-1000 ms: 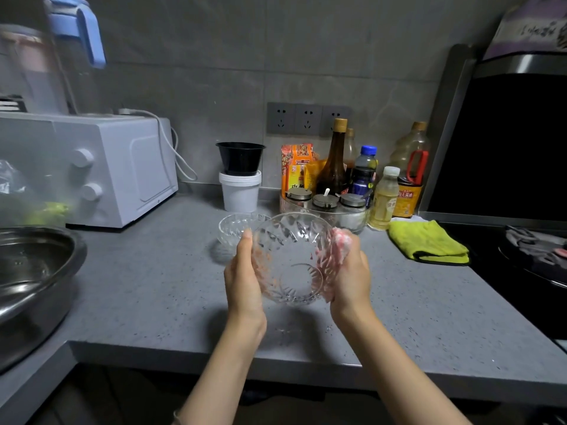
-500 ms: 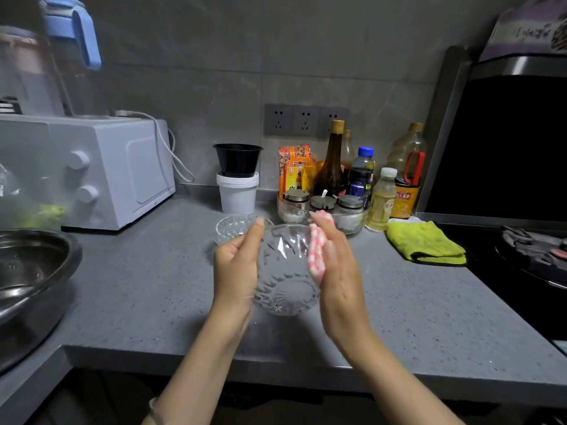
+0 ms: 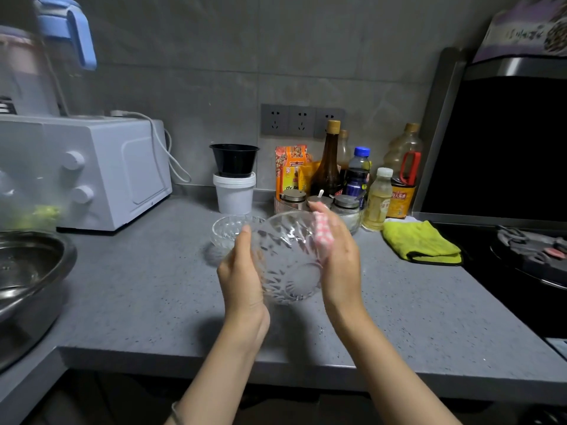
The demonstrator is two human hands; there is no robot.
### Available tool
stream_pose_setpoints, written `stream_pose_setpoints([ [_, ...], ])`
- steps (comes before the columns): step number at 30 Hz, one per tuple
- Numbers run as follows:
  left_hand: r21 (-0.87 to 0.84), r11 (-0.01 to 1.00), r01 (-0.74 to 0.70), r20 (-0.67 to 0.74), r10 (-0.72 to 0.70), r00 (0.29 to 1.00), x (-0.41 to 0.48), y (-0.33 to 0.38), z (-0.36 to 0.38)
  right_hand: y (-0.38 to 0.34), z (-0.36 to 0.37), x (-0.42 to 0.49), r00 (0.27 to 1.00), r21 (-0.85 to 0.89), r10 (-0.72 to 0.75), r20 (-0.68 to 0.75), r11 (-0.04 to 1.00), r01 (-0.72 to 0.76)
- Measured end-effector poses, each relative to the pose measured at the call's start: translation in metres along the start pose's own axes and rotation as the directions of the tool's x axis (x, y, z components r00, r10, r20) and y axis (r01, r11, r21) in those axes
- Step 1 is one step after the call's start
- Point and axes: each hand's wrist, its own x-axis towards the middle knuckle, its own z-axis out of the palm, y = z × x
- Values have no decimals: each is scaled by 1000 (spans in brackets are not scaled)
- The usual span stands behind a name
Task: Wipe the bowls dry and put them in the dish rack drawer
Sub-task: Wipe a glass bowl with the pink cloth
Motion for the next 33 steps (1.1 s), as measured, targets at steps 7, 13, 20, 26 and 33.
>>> stream_pose_setpoints([
  [7,-62,985,161,23,-160,987,-3,-10,6,5,9,-3,813,553,572,-106,714,-430],
  [13,308,916,257,306,-351,885,7,-12,-11,7,-8,14,934,320,219,-281,939,-124],
  [20,271,700,661,517,-685,514,25,5,-28,27,-29,13,832,-346,-518,199,757,554],
  [26,180,817,548,496,-557,667,21,-2,-38,-5,-29,21,891,-334,-131,436,895,295],
  [33,222,944,246,342,-311,887,1,-15,-52,-14,-41,-4,467,-451,116,876,539,711],
])
